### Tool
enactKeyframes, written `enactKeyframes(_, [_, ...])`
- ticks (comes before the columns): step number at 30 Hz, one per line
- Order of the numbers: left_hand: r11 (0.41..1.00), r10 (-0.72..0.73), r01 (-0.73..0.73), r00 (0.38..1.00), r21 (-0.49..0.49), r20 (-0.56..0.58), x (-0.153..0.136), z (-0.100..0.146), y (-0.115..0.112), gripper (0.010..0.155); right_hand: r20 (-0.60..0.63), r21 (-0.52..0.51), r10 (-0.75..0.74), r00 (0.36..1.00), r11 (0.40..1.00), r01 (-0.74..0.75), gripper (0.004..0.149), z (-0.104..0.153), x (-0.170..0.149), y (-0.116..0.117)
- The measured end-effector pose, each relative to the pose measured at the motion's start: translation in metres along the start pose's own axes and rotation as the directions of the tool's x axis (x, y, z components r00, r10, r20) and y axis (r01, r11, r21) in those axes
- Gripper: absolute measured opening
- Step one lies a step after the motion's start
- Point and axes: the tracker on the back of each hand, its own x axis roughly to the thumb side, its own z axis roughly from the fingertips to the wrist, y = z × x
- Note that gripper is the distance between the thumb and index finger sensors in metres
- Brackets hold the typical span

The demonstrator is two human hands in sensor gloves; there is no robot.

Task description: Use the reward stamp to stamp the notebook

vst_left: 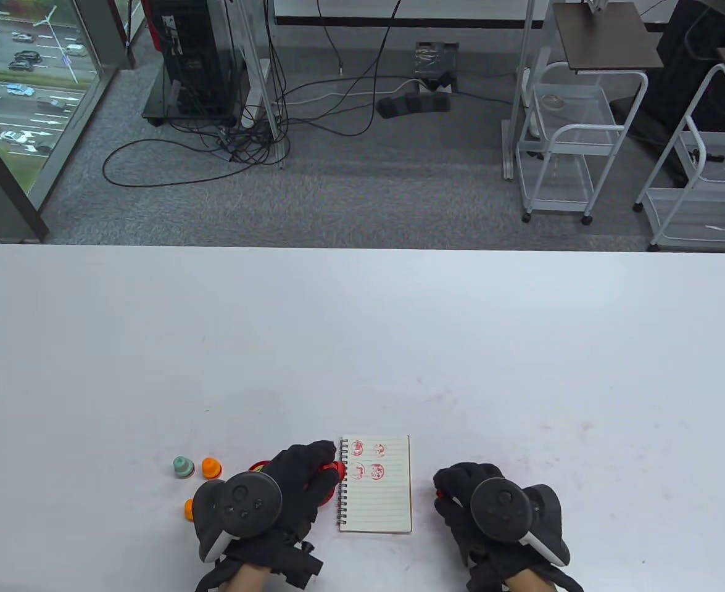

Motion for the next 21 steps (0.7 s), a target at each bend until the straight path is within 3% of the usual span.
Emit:
enactKeyframes(9, [0.999, -0.047, 0.047, 0.999, -0.011, 0.009, 0.001, 0.001, 0.000, 0.051, -0.072, 0.075, 0.146, 0.987, 0.987, -0.141, 0.040, -0.006, -0.010, 0.016])
enactKeyframes(21, [0.996, -0.080, 0.079, 0.997, -0.027, -0.004, 0.000, 0.002, 0.002, 0.051, -0.075, 0.115, 0.160, 0.984, 0.982, -0.151, 0.049, -0.004, -0.009, 0.016])
